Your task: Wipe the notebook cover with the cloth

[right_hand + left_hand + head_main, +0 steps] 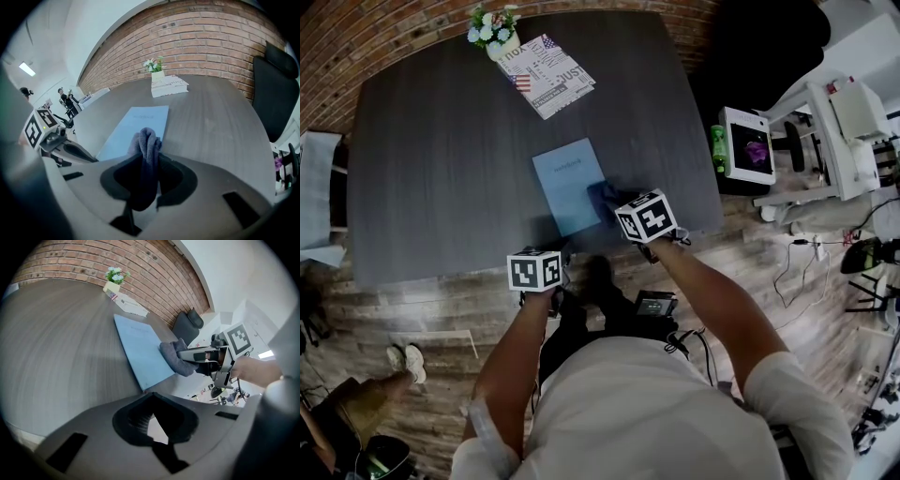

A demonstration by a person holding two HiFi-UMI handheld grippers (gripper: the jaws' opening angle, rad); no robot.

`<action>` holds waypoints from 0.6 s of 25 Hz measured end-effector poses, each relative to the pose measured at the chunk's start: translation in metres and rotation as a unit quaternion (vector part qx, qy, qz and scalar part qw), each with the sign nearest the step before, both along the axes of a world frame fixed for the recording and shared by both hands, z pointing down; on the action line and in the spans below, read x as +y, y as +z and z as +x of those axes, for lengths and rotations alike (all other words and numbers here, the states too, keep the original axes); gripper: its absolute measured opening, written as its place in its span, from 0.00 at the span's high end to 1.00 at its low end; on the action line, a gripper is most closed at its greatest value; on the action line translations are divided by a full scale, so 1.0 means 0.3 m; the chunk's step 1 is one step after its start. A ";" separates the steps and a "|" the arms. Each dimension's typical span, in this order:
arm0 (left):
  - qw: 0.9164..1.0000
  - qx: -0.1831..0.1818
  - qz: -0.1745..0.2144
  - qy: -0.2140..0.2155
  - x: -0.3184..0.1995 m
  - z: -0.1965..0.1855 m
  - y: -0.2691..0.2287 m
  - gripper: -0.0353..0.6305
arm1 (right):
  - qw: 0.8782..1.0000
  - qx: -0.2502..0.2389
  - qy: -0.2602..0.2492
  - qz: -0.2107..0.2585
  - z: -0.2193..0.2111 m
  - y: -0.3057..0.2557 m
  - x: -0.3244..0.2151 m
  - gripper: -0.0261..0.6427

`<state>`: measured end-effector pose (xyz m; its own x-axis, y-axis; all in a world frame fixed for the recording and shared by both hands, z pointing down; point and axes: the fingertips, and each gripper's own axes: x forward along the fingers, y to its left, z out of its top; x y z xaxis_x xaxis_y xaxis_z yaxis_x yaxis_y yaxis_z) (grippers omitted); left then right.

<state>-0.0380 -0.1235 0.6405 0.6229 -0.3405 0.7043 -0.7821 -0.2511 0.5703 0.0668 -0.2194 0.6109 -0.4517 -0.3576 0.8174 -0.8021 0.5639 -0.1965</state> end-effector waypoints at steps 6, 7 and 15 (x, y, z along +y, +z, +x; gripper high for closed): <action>1.000 -0.009 -0.003 0.003 0.011 -0.022 -0.006 0.94 | 0.999 0.030 0.030 0.008 0.070 -0.016 -0.013 0.83; 1.000 -0.007 -0.002 0.001 0.014 -0.029 -0.012 0.94 | 0.999 0.034 0.035 0.010 0.080 -0.021 -0.015 0.83; 0.999 0.025 0.025 -0.015 0.045 -0.081 -0.107 0.94 | 0.996 0.056 0.057 0.039 0.147 -0.100 -0.018 0.84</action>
